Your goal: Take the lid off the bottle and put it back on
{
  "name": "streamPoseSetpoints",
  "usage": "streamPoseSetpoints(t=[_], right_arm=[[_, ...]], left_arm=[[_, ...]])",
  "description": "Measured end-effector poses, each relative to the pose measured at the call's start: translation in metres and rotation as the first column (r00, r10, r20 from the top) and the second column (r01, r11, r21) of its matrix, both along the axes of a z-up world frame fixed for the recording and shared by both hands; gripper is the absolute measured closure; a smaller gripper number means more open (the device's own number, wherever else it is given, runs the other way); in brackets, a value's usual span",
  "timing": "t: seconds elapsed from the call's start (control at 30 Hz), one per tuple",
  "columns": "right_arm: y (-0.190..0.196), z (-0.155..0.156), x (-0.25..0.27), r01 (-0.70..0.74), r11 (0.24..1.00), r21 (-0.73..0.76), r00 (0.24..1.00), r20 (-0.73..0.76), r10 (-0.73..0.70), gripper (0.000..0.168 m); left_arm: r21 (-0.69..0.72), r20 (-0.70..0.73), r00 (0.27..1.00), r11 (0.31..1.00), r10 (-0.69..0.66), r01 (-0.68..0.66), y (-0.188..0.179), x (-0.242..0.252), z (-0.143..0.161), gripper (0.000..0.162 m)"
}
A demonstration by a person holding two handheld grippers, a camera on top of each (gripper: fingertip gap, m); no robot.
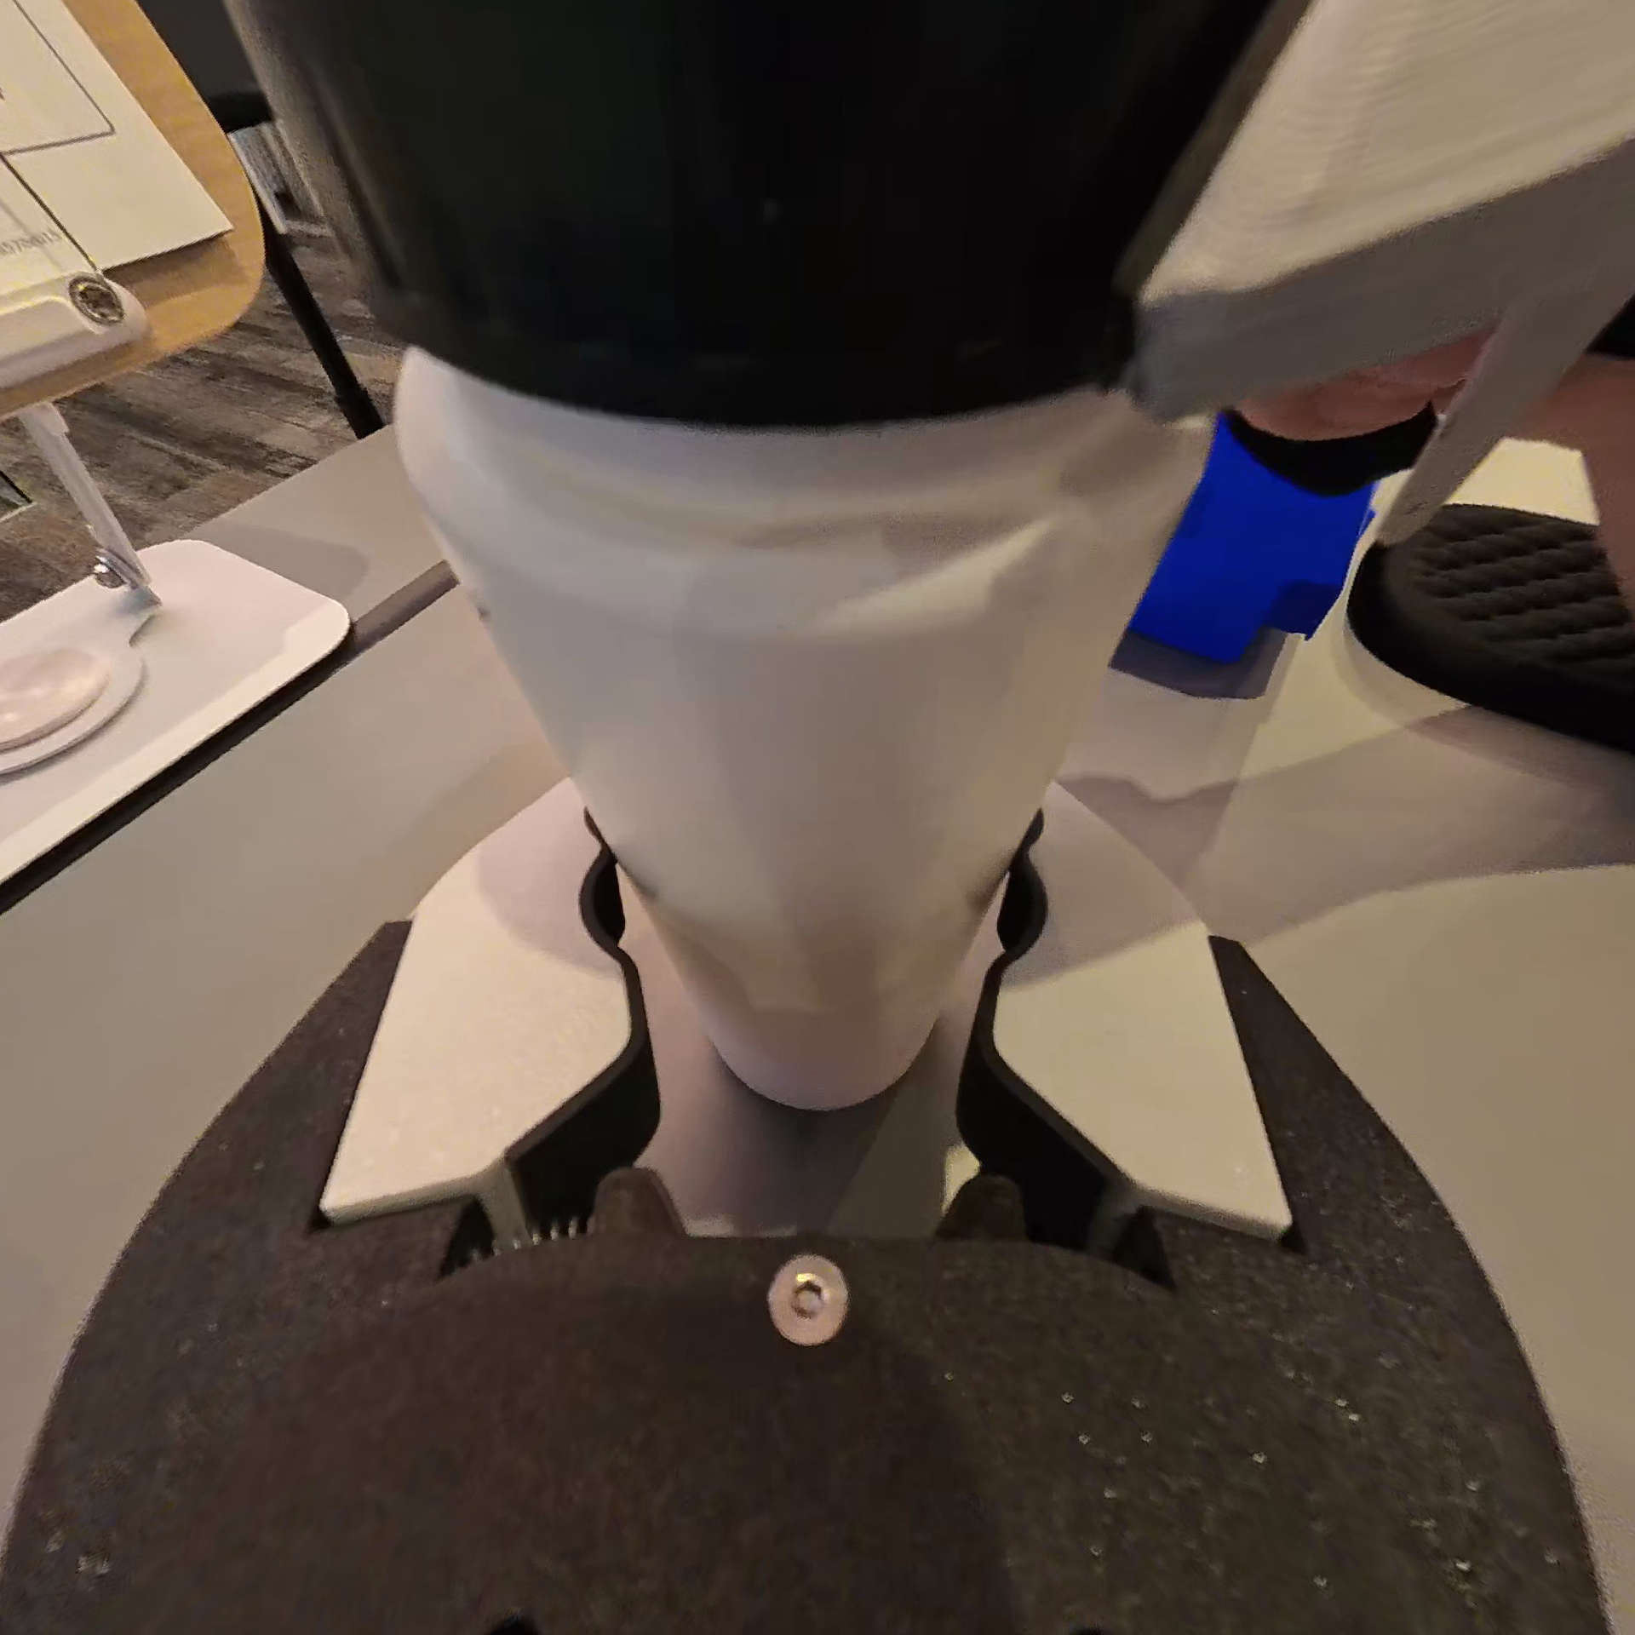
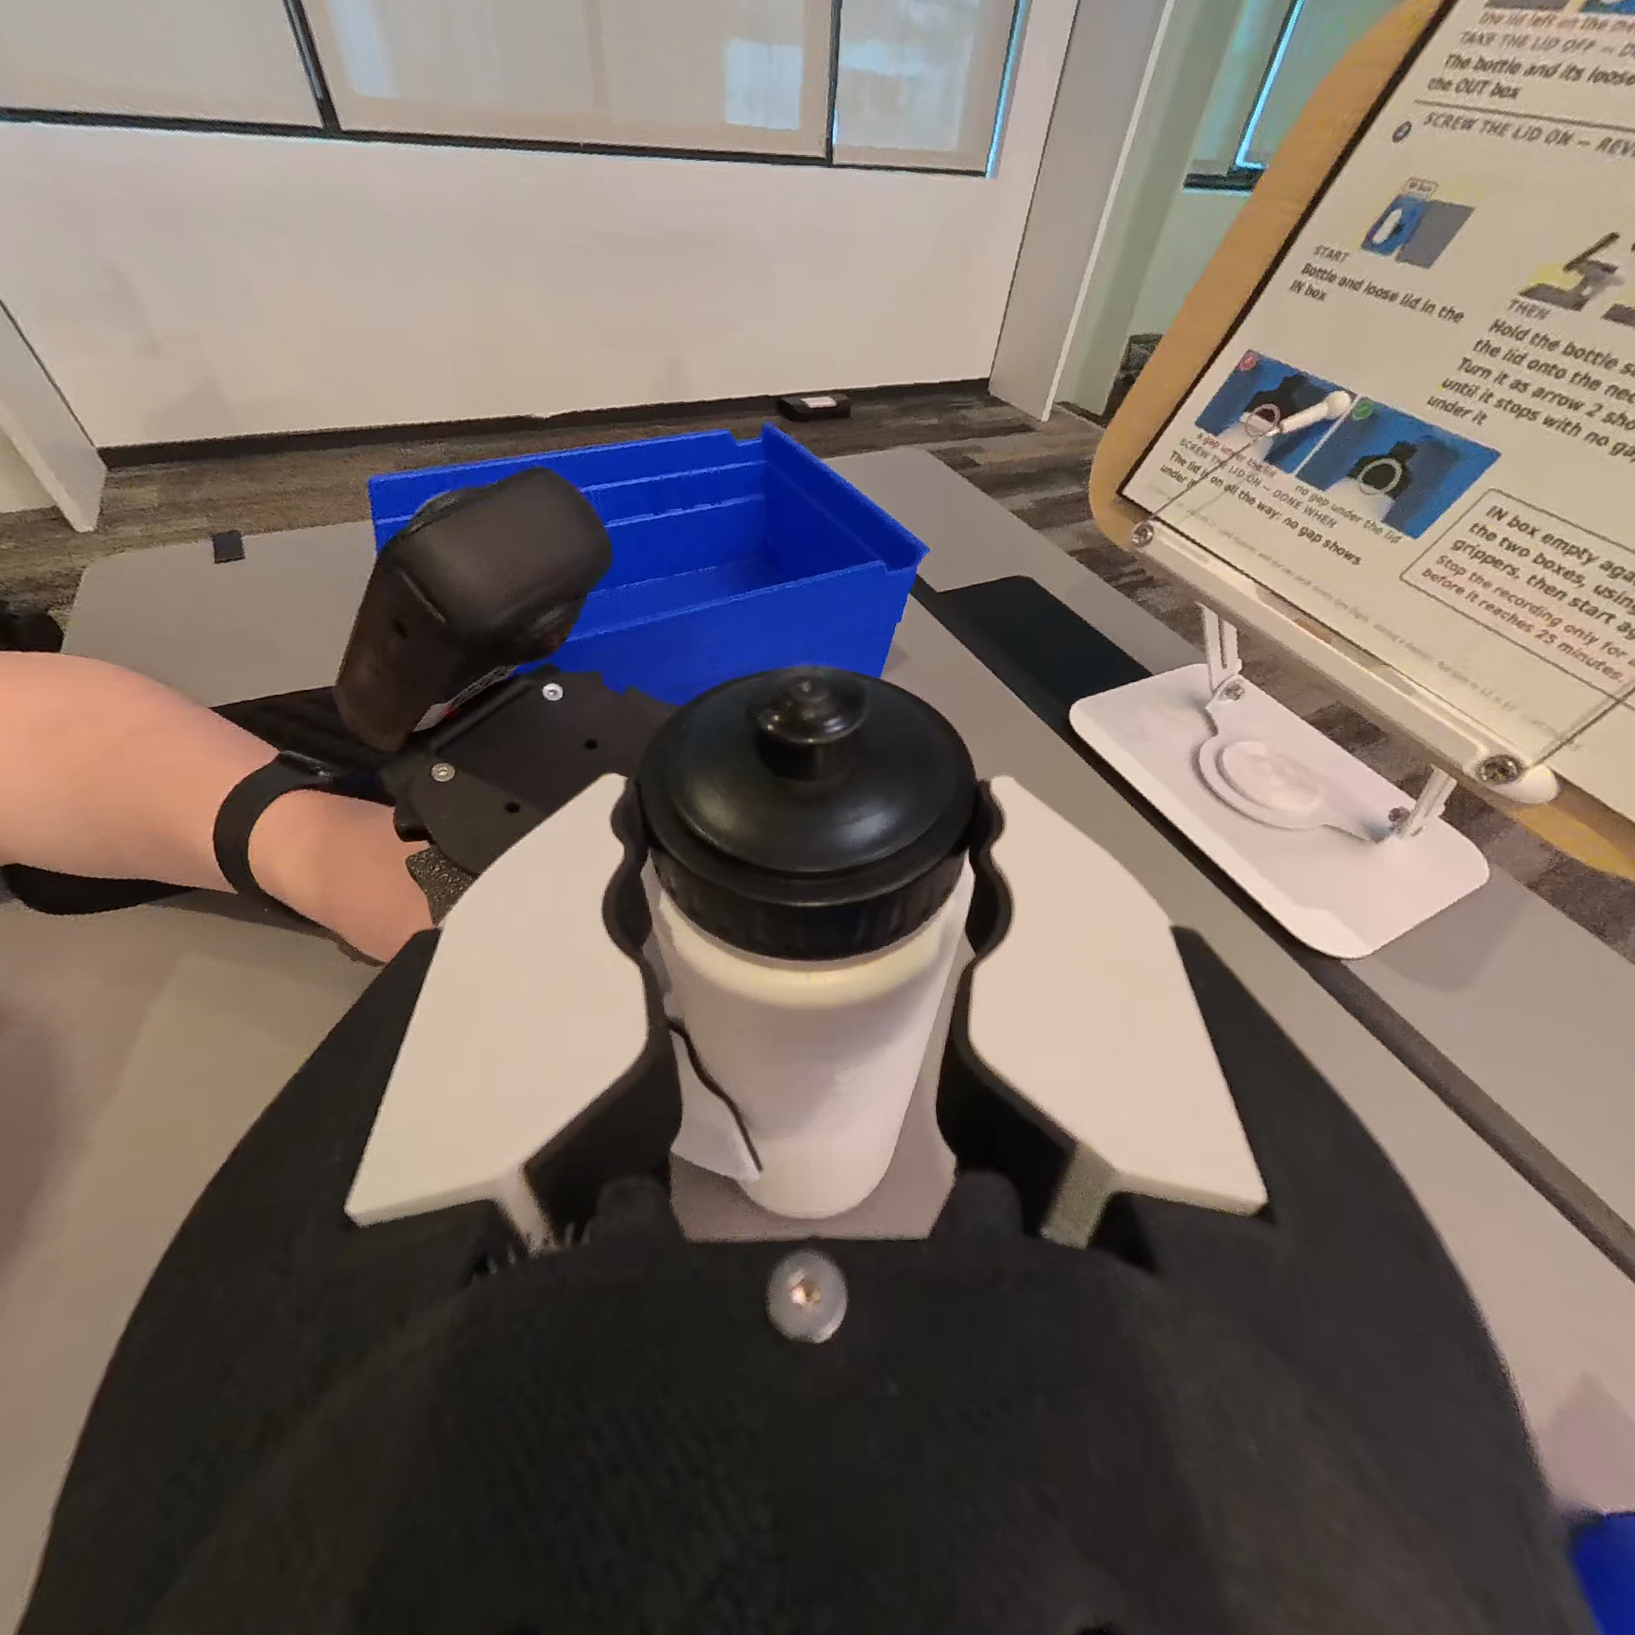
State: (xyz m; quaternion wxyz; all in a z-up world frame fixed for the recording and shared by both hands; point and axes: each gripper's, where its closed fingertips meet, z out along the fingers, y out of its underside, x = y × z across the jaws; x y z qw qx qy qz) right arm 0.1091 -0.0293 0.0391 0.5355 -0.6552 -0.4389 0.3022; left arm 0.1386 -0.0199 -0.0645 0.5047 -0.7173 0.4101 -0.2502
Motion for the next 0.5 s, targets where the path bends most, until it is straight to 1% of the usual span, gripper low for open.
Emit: streamPoseSetpoints(t=[0.13, 0.23, 0.3, 0.37, 0.4, 0.5], right_arm=[[0.006, 0.0, 0.001, 0.08, 0.997, -0.022, 0.996, -0.038, -0.081, 0.096], [0.007, 0.0, 0.0, 0.126, 0.992, -0.008, 0.99, -0.059, -0.127, 0.096], [0.005, 0.001, -0.001, 0.068, 0.998, -0.006, 0.997, -0.043, -0.069, 0.096], [0.0, 0.004, 0.003, -0.037, 0.998, -0.04, 0.999, -0.039, 0.036, 0.096], [-0.002, 0.009, 0.006, -0.093, 0.994, -0.064, 0.994, -0.071, 0.088, 0.094], [-0.004, 0.022, 0.018, -0.198, 0.973, -0.12, 0.966, -0.191, 0.173, 0.092]], left_arm=[[-0.015, 0.002, 0.999, 0.999, 0.048, -0.048, 0.004, -0.001, -0.001, 0.078], [-0.017, 0.001, 0.998, 0.998, 0.067, -0.067, 0.004, -0.003, -0.001, 0.078], [-0.017, 0.003, 0.999, 0.999, 0.041, -0.04, 0.003, -0.003, -0.001, 0.077], [-0.038, 0.018, 0.999, 0.998, -0.044, 0.045, -0.003, 0.002, 0.0, 0.078], [-0.061, 0.036, 0.997, 0.996, -0.067, 0.069, -0.005, 0.003, 0.0, 0.078], [-0.124, 0.101, 0.988, 0.984, -0.118, 0.13, -0.01, 0.007, 0.003, 0.078]])
